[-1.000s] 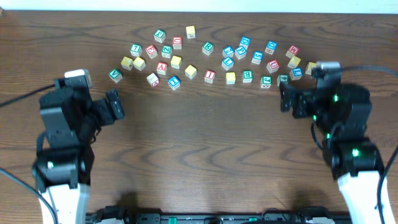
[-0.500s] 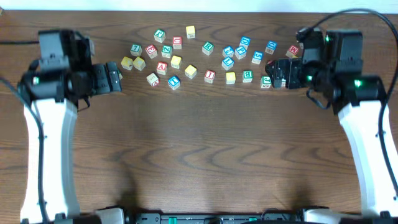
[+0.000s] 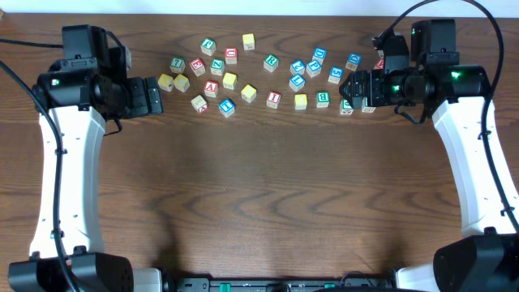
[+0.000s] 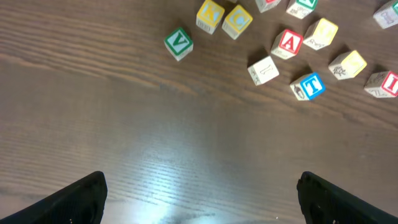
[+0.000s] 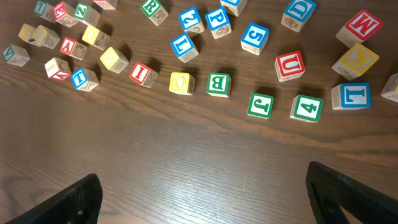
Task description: Spell out ROBOT
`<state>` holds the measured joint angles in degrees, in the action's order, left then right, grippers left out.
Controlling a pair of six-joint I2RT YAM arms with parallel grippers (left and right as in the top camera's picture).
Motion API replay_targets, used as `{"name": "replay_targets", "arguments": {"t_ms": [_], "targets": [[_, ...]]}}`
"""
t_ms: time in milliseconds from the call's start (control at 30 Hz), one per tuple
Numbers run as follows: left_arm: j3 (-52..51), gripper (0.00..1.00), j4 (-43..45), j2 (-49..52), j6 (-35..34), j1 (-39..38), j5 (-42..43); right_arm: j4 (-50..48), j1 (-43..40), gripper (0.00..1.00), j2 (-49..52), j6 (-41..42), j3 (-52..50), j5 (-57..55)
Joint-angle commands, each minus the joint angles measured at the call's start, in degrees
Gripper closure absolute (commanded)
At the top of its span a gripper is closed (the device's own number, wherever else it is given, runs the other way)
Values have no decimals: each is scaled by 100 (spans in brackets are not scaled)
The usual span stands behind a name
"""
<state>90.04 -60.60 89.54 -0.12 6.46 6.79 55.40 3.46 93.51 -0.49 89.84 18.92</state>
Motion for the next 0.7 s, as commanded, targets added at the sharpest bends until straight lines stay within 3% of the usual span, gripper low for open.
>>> {"name": "replay_targets", "arguments": {"t_ms": [0, 433, 667], "targets": [[114, 4, -114, -4, 48, -17, 31, -7, -15, 1, -13, -87, 129, 55], [-144, 4, -706, -4, -107, -17, 31, 35, -4, 1, -13, -87, 129, 59], [-144, 3, -435, -4, -122, -17, 33, 98, -4, 1, -13, -87, 127, 59]]}}
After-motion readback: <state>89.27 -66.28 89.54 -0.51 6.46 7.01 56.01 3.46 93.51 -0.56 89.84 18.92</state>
